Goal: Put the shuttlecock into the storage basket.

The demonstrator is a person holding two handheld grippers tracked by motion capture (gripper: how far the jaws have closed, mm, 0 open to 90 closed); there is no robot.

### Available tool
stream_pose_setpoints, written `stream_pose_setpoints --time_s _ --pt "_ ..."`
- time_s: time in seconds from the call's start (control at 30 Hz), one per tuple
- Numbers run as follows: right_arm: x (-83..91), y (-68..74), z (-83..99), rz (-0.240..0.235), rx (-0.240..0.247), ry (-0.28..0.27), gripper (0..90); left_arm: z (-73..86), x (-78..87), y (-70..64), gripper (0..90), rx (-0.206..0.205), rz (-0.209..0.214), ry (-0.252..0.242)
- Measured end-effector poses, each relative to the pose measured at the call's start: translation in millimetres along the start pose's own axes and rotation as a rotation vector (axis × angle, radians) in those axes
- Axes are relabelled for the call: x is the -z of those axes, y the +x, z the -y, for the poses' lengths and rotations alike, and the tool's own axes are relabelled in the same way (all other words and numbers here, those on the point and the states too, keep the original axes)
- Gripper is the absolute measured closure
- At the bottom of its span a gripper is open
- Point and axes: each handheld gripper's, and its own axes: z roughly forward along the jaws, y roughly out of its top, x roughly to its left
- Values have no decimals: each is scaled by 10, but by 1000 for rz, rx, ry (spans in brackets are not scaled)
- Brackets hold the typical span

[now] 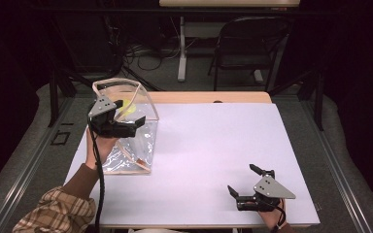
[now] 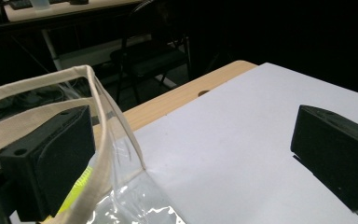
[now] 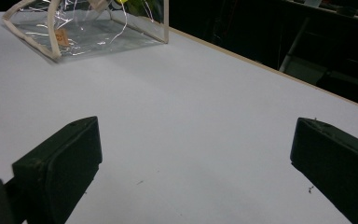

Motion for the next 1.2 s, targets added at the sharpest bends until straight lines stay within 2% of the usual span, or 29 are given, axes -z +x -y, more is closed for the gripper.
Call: stream_pose_setpoints --time_s 0.3,0.47,0.63,0.87,1.2 --pt "-2 3 0 -3 1 4 13 177 72 -139 0 -16 21 1" --pt "-4 4 1 -3 3 5 13 237 116 -197 1 -41 24 -3" --pt "-3 6 1 -3 1 4 13 317 154 -246 1 -43 31 -11" --pt "-4 6 1 -3 2 5 13 458 218 -311 1 -57 43 9" --pt "-6 7 3 -3 3 5 14 658 324 -377 1 -61 53 7"
